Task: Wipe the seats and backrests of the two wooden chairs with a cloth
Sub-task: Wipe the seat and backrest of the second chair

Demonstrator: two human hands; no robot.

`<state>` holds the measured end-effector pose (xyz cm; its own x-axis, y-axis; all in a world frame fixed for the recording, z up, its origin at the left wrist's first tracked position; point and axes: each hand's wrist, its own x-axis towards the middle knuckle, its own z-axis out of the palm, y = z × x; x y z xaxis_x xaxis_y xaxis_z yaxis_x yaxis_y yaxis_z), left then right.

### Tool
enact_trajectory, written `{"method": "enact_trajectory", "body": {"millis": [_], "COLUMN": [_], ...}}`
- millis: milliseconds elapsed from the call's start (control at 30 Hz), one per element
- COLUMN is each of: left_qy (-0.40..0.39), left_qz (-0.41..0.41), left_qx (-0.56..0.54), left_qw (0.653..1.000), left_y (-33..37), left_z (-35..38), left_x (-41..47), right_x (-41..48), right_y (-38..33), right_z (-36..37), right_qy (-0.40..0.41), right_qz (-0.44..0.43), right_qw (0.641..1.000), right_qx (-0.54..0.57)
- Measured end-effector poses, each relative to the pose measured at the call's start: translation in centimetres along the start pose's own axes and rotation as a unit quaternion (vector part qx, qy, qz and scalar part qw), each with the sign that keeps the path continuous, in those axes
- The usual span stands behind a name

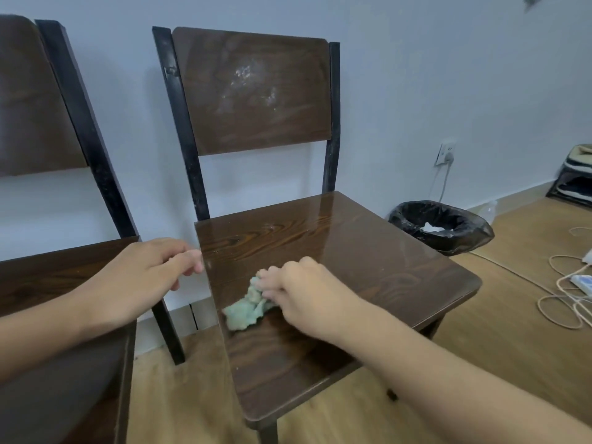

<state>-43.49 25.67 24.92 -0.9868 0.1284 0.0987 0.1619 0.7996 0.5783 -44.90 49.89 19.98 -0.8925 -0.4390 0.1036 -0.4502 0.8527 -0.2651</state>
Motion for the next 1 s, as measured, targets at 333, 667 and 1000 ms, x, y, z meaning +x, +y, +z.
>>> {"method": "enact_trajectory", "body": {"millis": [333,667,1000], "left_qy": [-0.030,-0.065,-0.058], "left_qz": [0.029,0.053,0.062], "left_qx": [0.007,0.072,0.106], "left_qw": [0.999,0.994,0.991], "left_y": [-1.2,-3.6,-2.8], "left_z": [-0.4,-1.1,-1.8], "left_x": [-0.3,-0.4,1.8], "right_x": [-7.0,-0.1,13.9], "right_y": [13.4,16.4,3.7], "right_z": [-5.4,-6.5,-1.4], "right_qy": [0.111,0.114,0.058], "right_qz": [0.262,0.296,0.112], "right_qw": [0.959,0.948,0.989], "right_qx": [-0.019,-0.021,0.082]}}
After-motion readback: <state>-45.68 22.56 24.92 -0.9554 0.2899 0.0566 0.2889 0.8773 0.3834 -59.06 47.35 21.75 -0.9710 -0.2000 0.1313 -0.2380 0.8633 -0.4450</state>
